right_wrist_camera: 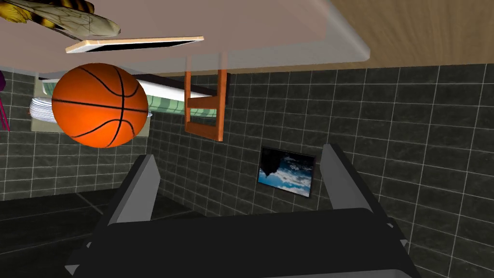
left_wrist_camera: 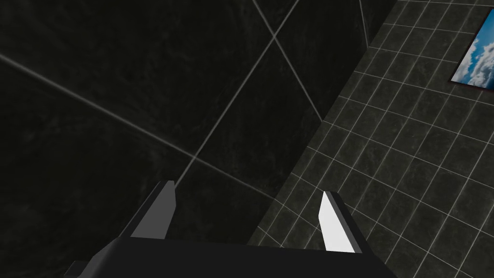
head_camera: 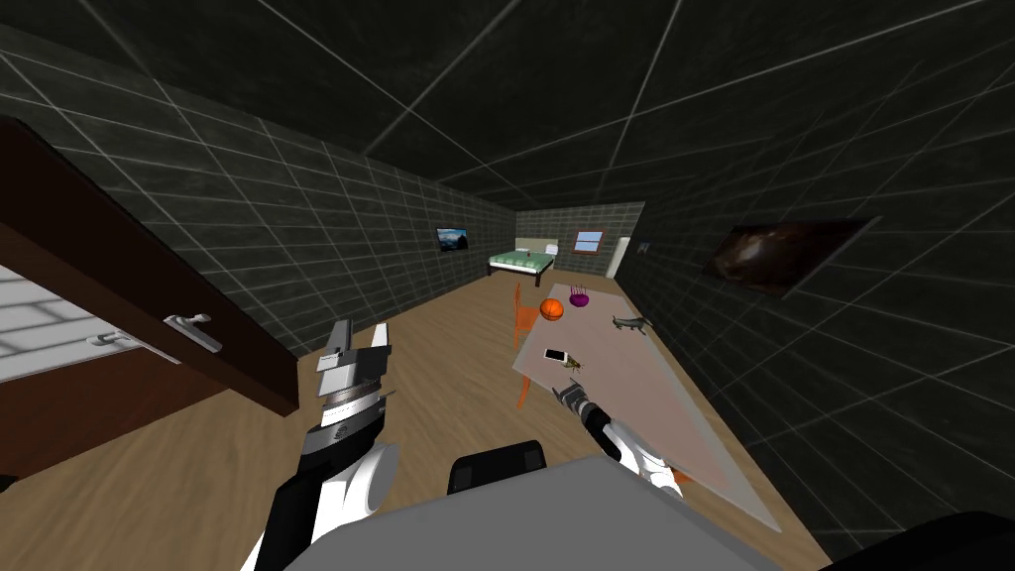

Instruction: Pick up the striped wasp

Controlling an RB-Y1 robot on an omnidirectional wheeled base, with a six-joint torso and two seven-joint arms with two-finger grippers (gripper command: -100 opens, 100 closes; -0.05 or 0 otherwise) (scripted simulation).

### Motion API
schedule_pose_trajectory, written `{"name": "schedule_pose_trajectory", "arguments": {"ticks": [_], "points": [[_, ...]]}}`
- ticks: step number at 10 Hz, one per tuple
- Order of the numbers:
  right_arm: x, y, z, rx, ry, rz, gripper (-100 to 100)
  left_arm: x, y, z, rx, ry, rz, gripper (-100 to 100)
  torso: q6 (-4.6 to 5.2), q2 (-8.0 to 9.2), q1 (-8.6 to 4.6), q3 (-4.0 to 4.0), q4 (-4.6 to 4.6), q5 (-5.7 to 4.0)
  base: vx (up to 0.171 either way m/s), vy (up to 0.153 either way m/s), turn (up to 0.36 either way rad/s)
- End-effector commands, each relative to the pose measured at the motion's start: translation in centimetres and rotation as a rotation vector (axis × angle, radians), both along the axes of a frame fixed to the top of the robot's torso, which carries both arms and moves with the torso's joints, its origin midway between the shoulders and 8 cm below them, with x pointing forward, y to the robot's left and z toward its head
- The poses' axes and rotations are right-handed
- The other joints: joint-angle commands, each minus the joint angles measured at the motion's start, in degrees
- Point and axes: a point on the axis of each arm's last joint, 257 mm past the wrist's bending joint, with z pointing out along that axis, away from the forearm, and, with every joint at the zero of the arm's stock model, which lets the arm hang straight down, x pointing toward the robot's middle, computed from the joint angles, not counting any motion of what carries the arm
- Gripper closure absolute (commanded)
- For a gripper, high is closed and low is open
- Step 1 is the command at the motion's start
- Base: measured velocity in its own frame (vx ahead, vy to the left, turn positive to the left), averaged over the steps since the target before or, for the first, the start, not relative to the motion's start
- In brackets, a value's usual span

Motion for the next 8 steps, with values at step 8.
{"name": "schedule_pose_trajectory", "arguments": {"ticks": [8], "points": [[-6.2,-8.9,-6.2,-0.371,0.232,0.075,-100,0.0,0.0,0.0,0.000,0.000,0.000,0,0.04,-0.04,0.01,-0.03,-0.01,0.00,0.038,-0.014,0.164]]}}
